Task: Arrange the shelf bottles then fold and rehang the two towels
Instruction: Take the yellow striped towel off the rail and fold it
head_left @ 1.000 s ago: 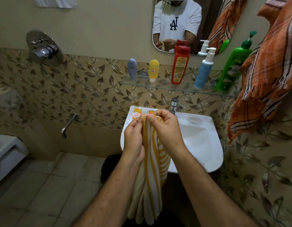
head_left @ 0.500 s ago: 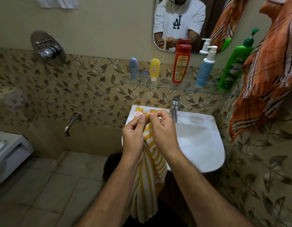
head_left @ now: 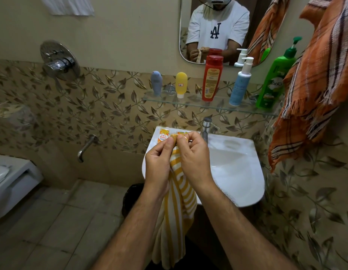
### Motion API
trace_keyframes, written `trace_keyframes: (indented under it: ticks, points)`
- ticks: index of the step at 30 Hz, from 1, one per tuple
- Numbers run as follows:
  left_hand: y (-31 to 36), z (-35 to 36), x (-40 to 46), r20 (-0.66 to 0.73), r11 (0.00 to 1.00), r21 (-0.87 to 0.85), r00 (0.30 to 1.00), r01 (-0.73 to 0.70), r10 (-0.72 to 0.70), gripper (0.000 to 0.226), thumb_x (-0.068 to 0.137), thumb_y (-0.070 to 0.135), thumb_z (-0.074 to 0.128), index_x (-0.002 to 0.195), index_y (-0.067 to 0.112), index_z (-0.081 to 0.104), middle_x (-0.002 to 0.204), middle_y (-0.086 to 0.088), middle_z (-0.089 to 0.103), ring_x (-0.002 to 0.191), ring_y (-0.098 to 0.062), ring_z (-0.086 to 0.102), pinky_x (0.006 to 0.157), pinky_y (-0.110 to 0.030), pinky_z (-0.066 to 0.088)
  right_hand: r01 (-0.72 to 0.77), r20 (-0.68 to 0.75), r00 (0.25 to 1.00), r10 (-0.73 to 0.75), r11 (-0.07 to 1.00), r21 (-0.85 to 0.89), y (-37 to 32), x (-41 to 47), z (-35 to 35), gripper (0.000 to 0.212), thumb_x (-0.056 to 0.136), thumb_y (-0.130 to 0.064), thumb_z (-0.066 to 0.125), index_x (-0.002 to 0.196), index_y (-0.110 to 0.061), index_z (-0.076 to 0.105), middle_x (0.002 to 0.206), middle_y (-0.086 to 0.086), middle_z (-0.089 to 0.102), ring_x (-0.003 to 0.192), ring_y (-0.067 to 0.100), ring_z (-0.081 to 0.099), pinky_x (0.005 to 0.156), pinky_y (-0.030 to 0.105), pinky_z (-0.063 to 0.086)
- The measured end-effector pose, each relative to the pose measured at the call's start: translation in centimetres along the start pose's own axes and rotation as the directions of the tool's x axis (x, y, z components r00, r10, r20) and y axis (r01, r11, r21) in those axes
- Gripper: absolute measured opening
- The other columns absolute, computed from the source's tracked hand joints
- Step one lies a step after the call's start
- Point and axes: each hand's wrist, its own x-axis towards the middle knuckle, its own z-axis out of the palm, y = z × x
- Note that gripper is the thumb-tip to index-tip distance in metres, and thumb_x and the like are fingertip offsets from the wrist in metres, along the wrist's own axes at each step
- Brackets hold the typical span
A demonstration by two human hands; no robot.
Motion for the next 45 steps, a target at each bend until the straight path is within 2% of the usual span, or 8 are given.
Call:
trace_keyframes:
  ticks: [5, 11, 17, 22, 26, 33, 38, 45]
  points:
    - [0.5, 0.0, -0.2, 0.025, 0.999, 0.021, 0.999, -0.038, 0.038, 0.017, 0.092, 0.015, 0.063, 0.090, 0.011, 0.078, 0.096, -0.020, 0.074, 0.093, -0.031, 0.071, 0.084, -0.038, 0.058, -0.042, 0.175, 0.984, 0.031, 0.998, 0.057, 0.7, 0.3, -1.1, 0.030, 0.095, -0.033, 0.059, 0.082, -0.006, 0.051, 0.072, 0.019, 0.054, 0.067, 0.026, 0.050, 0.061, 0.051, 0.049]
    - [1.9, -1.5, 1.0, 0.070, 0.988, 0.143, 0.996, -0.063, 0.053, 0.024, 0.101, 0.016, 0.050, 0.082, 0.012, 0.065, 0.071, -0.001, 0.067, 0.067, -0.013, 0.061, 0.067, -0.028, 0.052, -0.099, 0.425, 0.899, 0.107, 0.994, -0.042, 0.9, 0.7, -4.4, 0.014, 0.087, -0.016, 0.074, 0.084, -0.013, 0.061, 0.062, 0.000, 0.059, 0.056, 0.016, 0.053, 0.055, 0.027, 0.043]
    - [5.5, -3.3, 1.1, 0.358, 0.818, 0.519, 0.932, -0.250, 0.058, 0.018, 0.101, 0.013, 0.050, 0.089, 0.010, 0.063, 0.079, 0.003, 0.062, 0.070, -0.003, 0.057, 0.066, -0.016, 0.048, -0.143, 0.673, 0.703, 0.229, 0.973, -0.182, 0.9, -0.2, -7.6, 0.026, 0.087, -0.014, 0.073, 0.065, -0.015, 0.059, 0.054, -0.014, 0.053, 0.053, 0.002, 0.049, 0.055, 0.016, 0.041]
    - [6.3, -4.5, 1.8, 0.405, 0.669, 0.642, 0.907, -0.374, 0.119, 0.017, 0.097, 0.029, 0.054, 0.089, 0.022, 0.067, 0.083, 0.009, 0.064, 0.077, -0.003, 0.057, 0.071, -0.018, 0.047, -0.172, 0.806, 0.488, 0.335, 0.942, -0.288, -0.1, -1.6, -7.4, 0.022, 0.080, -0.021, 0.077, 0.099, -0.009, 0.074, 0.104, 0.014, 0.074, 0.098, 0.026, 0.070, 0.094, 0.039, 0.055]
    - [7.4, -5.1, 1.0, 0.435, 0.707, 0.593, 0.892, -0.385, 0.122, 0.016, 0.101, 0.024, 0.052, 0.090, 0.024, 0.064, 0.083, 0.008, 0.062, 0.075, -0.003, 0.057, 0.068, -0.017, 0.048, -0.113, 0.684, 0.637, 0.357, 0.920, -0.375, -0.6, -2.9, -4.9, 0.028, 0.087, -0.041, 0.070, 0.104, -0.020, 0.072, 0.108, 0.001, 0.074, 0.100, 0.017, 0.071, 0.098, 0.044, 0.054]
    - [8.9, -7.2, -0.5, 0.492, 0.750, 0.534, 0.865, -0.389, 0.098, 0.016, 0.096, 0.032, 0.053, 0.089, 0.022, 0.063, 0.079, 0.005, 0.058, 0.071, -0.007, 0.052, 0.063, -0.020, 0.045, -0.390, 0.578, 0.774, 0.257, 0.913, 0.117, -0.3, -6.6, -0.5, 0.039, 0.094, -0.043, 0.052, 0.112, -0.010, 0.064, 0.100, 0.010, 0.067, 0.093, 0.023, 0.067, 0.082, 0.031, 0.055]
    - [10.2, -8.7, -1.3, 0.529, 0.711, 0.543, 0.839, -0.448, 0.125, 0.020, 0.095, 0.037, 0.051, 0.093, 0.022, 0.063, 0.083, 0.006, 0.060, 0.076, -0.008, 0.056, 0.071, -0.027, 0.050, -0.451, 0.275, 0.856, 0.439, 0.892, -0.019, 1.2, -9.5, 2.6, 0.031, 0.094, -0.033, 0.064, 0.120, -0.020, 0.054, 0.087, 0.000, 0.075, 0.081, 0.016, 0.072, 0.079, 0.037, 0.059]
    - [11.0, -10.1, -1.6, 0.520, 0.677, 0.545, 0.833, -0.495, 0.190, 0.015, 0.101, 0.025, 0.052, 0.094, 0.017, 0.063, 0.084, 0.006, 0.060, 0.076, -0.003, 0.055, 0.071, -0.020, 0.047, -0.161, 0.053, 0.983, 0.173, 0.970, -0.183, 0.0, -10.0, 4.4, 0.010, 0.089, -0.023, 0.068, 0.081, -0.019, 0.071, 0.072, 0.004, 0.074, 0.075, 0.030, 0.071, 0.075, 0.051, 0.060]
